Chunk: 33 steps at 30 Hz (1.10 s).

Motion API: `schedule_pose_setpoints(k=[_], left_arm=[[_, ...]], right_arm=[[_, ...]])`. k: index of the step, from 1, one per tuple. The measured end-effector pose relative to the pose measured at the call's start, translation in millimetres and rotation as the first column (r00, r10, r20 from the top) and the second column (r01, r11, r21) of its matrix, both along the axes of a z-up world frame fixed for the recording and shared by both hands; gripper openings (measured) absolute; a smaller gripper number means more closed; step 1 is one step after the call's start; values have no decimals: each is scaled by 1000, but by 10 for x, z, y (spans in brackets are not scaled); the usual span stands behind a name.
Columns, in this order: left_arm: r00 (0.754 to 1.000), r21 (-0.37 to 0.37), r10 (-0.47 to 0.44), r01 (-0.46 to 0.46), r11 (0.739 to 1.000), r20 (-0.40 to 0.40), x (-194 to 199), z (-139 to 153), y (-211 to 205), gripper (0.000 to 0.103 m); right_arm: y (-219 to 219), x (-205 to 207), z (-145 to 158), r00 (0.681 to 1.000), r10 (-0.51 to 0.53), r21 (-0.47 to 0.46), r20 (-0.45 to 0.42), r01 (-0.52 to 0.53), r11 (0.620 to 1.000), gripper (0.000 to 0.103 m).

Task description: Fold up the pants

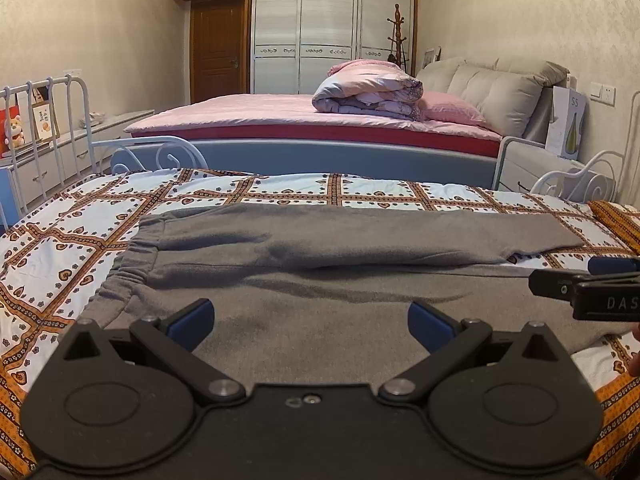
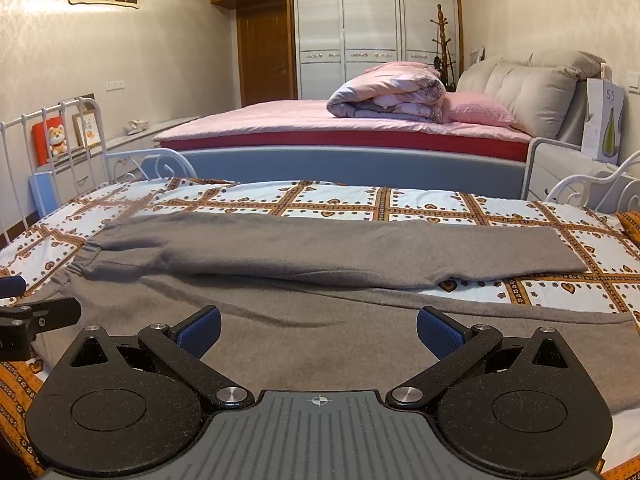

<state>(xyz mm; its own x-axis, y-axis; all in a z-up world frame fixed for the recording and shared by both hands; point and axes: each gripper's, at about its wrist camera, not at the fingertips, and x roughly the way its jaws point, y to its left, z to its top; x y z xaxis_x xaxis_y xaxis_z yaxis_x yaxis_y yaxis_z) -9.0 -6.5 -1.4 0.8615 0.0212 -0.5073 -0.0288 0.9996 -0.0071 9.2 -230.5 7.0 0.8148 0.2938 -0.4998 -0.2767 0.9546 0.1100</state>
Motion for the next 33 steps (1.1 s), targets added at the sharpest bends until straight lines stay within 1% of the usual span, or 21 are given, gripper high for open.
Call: schedule_pose_setpoints(k=[16,33], left_arm=[[1000,14,2,-2,1000,-13,18,-44,-20,97],[1000,15,2,-2,1000,-12,26,-44,-8,97]], right_arm=[[11,1,-46,1000,-14,-24,-12,14,1000,103],[8,-3,-77,1000,-14,-24,-15,14,1000,103]])
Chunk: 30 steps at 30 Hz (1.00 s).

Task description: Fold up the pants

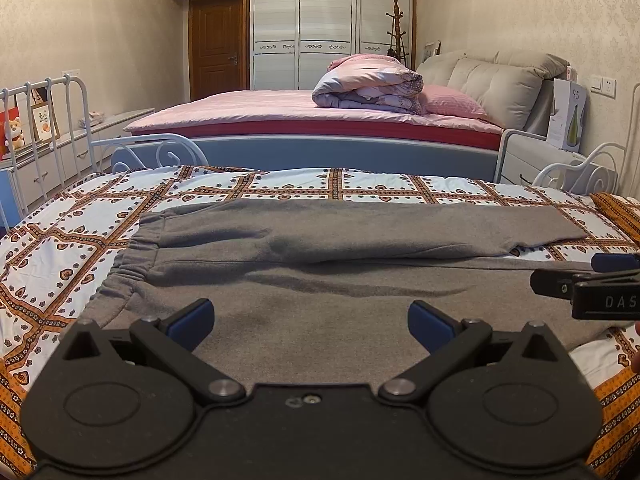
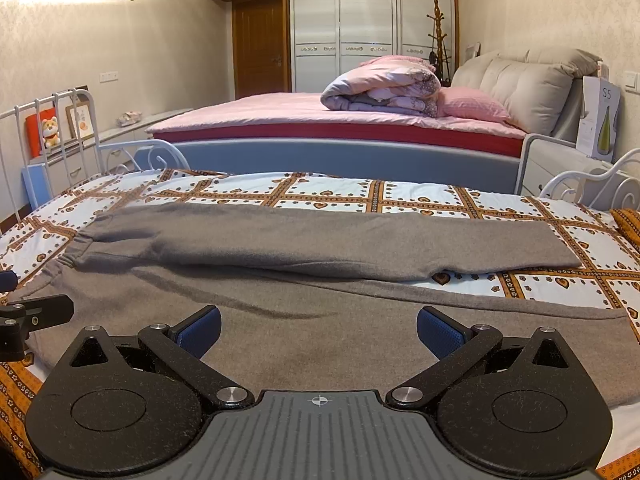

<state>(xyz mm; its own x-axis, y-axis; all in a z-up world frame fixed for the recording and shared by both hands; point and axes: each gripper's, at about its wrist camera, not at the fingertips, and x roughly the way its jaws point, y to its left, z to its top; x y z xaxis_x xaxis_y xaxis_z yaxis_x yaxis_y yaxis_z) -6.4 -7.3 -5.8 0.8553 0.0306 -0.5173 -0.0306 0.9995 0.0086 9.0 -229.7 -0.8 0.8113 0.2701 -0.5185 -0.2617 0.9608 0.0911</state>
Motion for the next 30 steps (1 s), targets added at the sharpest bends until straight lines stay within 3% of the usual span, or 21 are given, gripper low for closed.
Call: schedule_pose_setpoints(k=[18,24,26,29,30], left_arm=[[1000,7,19,-19,1000,-9,8,4,20,97],[999,-44,40,-42,998,-36,74,62,203,96],[999,-54,47,-48,997,-16,88,116,297,90],[998,-38,60,-61,997,-23,218,151,456,68],[997,-36,62,-63,997,-35,295,151,531,66]], right_arm=[[18,-8,19,1000,11,9,-1,-11,1000,103],[-23,9,93,997,70,54,14,-70,996,103],[-27,29,148,994,97,46,42,-99,994,103],[-29,106,200,989,133,34,67,-135,990,103],[-13,156,201,988,143,24,65,-144,989,103]])
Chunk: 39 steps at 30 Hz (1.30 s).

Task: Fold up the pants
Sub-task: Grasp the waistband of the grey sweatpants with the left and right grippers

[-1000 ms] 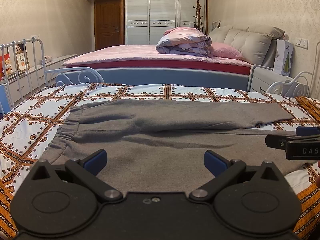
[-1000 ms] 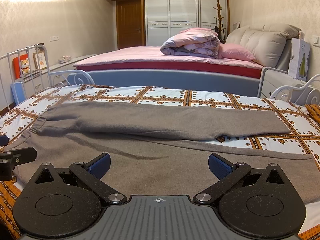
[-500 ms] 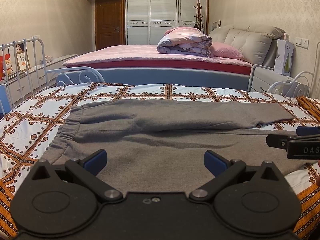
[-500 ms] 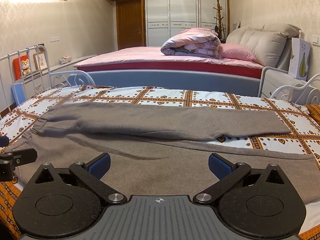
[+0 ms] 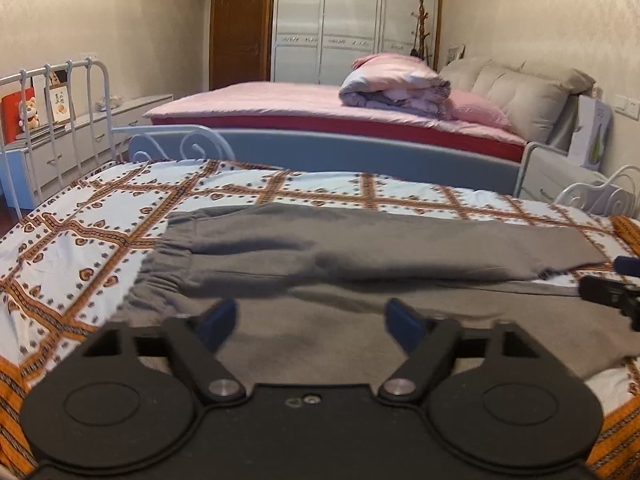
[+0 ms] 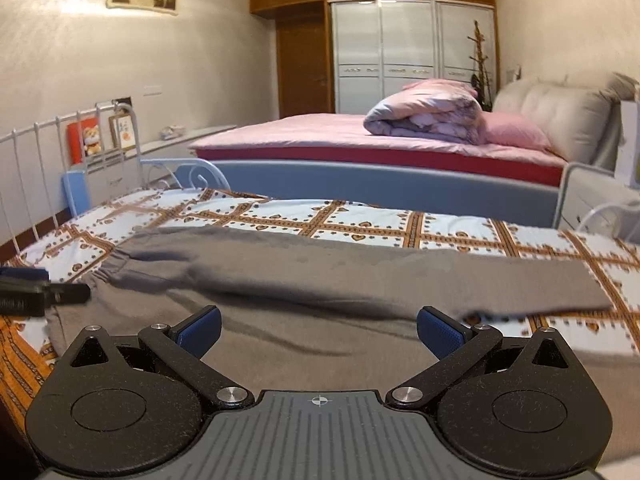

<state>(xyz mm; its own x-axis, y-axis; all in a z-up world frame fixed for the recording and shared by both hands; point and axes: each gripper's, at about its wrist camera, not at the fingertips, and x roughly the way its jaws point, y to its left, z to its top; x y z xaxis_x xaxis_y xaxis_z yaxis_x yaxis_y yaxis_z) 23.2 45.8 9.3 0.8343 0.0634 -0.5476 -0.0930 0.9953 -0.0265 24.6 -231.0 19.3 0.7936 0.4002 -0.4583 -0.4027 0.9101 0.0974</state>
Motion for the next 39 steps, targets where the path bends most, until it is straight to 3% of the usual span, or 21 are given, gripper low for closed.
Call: schedule_pose_setpoints(k=[3,6,7,8,10,12,14,16,20,26,31,37,39], left_arm=[[1000,-3,1,-1,1000,-7,277,25,286,70],[1000,63,12,-11,998,-23,719,20,661,75],[999,76,13,-10,997,-38,860,0,773,72],[997,65,8,-3,998,-72,1073,-47,946,61],[992,4,16,-16,1000,-126,1428,-159,1277,44],[986,-17,26,-29,999,-168,1758,-309,1562,42],[977,-31,25,-33,999,-210,2034,-469,1784,40],[968,-59,10,-26,998,-252,2259,-644,1949,40],[965,-11,14,-18,1000,-260,2509,-782,2065,41],[958,27,-25,34,999,-284,2826,-845,2062,43],[939,-29,-61,54,998,-338,3045,-935,2152,46],[929,-32,-101,96,995,-357,3075,-877,2182,45],[927,-4,-100,105,994,-360,3079,-933,2123,45]], right_arm=[[40,211,17,999,38,5,-8,-38,999,103],[149,513,78,995,96,-3,5,-96,995,100],[222,640,104,993,118,-13,12,-118,993,90],[293,765,120,990,138,-26,11,-137,990,81],[502,1079,129,985,173,-46,4,-173,984,77],[728,1418,92,978,207,-53,-15,-207,977,71],[980,1784,17,970,238,-61,-50,-241,969,56],[1225,2146,-103,962,259,-89,-83,-266,960,51],[1594,2737,-402,943,302,-118,-141,-319,940,51],[1915,3208,-761,918,338,-176,-209,-375,910,50],[2054,3455,-1017,901,342,-278,-267,-412,868,50],[2016,3597,-1061,885,375,-248,-276,-443,862,50],[2017,3623,-1081,869,392,-223,-303,-464,857,36]])
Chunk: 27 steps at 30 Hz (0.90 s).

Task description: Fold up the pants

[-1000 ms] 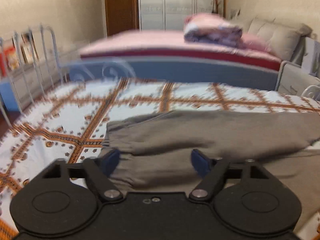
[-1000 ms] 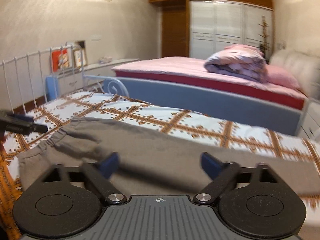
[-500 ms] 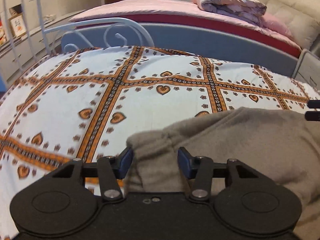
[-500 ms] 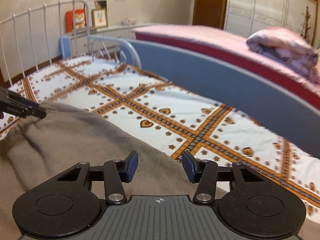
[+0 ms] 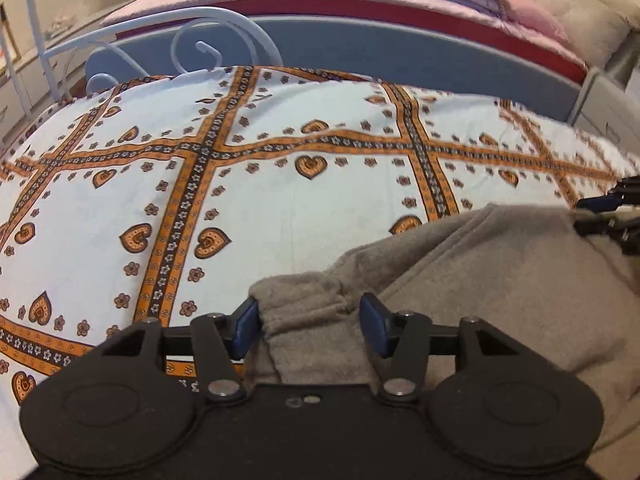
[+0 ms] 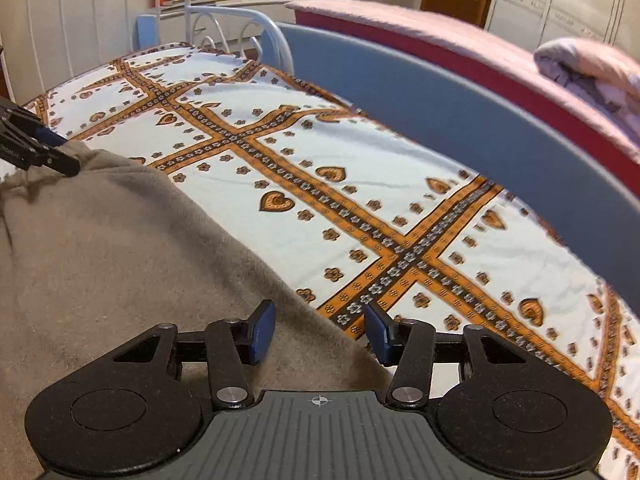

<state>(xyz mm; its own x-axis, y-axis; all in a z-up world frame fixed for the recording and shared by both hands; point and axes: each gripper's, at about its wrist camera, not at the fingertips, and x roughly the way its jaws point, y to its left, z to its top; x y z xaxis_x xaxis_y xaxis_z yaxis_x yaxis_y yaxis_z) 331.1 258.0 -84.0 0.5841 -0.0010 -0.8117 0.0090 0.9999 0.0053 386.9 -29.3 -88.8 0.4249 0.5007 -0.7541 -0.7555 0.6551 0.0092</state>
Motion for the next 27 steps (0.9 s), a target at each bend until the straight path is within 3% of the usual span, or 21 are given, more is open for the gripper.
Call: schedule_pose_setpoints(k=[1,3,6,8,13,15,18,21,23,24,25,27], left_arm=[[1000,3,7,-7,1000,4,3,-10,-17,44],[1000,16,1,-1,1000,19,-9,-8,-28,37],[995,-12,11,-10,1000,102,-137,78,38,30],[988,-35,10,-5,999,152,-271,148,84,0],[960,-49,-11,25,998,281,-710,526,96,0],[946,-95,11,20,995,325,-942,666,88,0],[909,-124,35,18,992,416,-1474,853,19,0],[893,-160,55,19,987,446,-2062,823,-53,0],[906,-205,74,15,979,417,-2457,672,-105,3],[921,-228,102,-15,974,375,-2628,545,-106,10],[935,-249,153,-73,966,321,-2803,384,-96,26],[936,-267,282,-223,938,209,-3176,96,-67,34]], right_arm=[[3,-7,-21,1000,14,6,-13,-14,1000,32],[83,-95,2,999,47,-21,8,-47,999,11],[146,-200,79,998,53,-46,36,-51,998,5],[78,-272,187,998,47,-22,47,-46,999,4],[-144,-757,646,986,80,33,149,-86,996,4],[-214,-1027,798,975,108,36,192,-117,992,4],[-358,-1558,989,947,150,21,283,-163,986,4],[-582,-2080,1070,923,196,10,331,-212,977,4],[-735,-2516,1012,900,237,-22,365,-246,969,4],[-818,-2772,926,883,271,-46,382,-275,960,4],[-898,-2981,816,872,290,-68,394,-287,956,7],[-1075,-3324,590,888,274,-78,368,-264,961,18]])
